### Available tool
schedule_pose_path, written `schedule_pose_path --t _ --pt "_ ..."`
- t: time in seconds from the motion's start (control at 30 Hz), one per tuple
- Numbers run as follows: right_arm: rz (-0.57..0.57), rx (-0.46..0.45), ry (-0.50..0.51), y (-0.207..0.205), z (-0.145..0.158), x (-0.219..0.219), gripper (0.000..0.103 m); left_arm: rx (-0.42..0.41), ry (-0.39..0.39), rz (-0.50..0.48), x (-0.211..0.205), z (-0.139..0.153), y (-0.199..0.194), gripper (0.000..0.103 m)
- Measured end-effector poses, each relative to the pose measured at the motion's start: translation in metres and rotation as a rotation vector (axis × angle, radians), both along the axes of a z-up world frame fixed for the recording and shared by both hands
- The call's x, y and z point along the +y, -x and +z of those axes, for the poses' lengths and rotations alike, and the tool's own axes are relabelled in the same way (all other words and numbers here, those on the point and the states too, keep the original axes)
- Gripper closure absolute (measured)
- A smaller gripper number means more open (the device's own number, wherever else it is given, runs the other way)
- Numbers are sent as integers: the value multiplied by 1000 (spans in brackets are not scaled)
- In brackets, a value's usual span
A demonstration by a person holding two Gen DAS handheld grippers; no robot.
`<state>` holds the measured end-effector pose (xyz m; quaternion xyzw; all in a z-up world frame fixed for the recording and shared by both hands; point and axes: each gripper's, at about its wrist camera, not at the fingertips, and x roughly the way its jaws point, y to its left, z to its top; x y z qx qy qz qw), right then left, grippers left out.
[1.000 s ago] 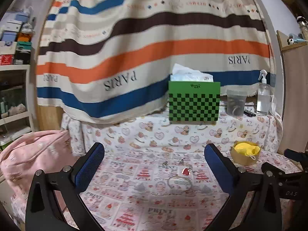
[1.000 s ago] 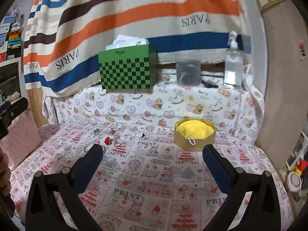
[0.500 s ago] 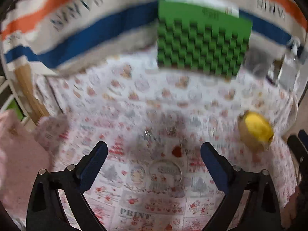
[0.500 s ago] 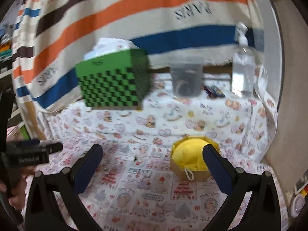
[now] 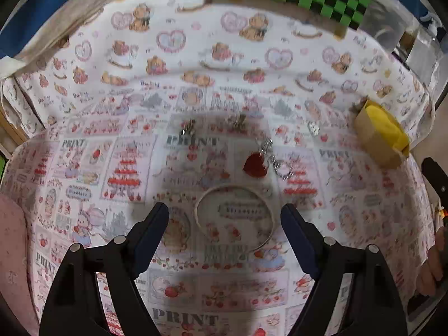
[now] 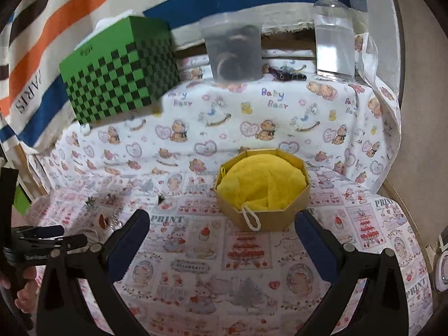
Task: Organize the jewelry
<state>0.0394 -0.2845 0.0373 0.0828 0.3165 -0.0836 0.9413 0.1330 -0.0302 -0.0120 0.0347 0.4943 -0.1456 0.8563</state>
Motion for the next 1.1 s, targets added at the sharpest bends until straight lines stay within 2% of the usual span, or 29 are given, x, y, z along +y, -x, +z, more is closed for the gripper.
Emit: schedule_pose_path --t 0.13,0.3,0.57,0.73,0.8,0.87,0.93,1.03,1.07,1.1 --pt "26 52 33 -6 -10 8 0 11 5 -32 -3 -6 3 24" --pt "20 55 50 -5 -13 11 0 9 -12 -48 -8 -10 5 24" --pt "15 66 58 -6 -14 12 0 -30 -56 -57 -12 -18 5 31" --pt "22 66 60 -5 -14 14 0 -37 -55 -41 -10 -19 4 31" --pt "21 66 72 -5 -15 16 0 -50 -62 -36 -11 -19 5 37" --pt "22 65 80 -5 -15 17 0 -65 -71 -41 -12 -18 6 37" --pt "24 56 84 -4 -14 17 0 -78 -58 -43 -11 -15 7 37" --pt "53 38 61 -4 -13 17 1 -139 12 -8 1 1 9 38" --pt "79 35 42 -4 -12 18 4 -166 38 10 7 6 10 40" --pt "116 30 22 -5 -11 20 14 -190 65 30 13 12 10 73"
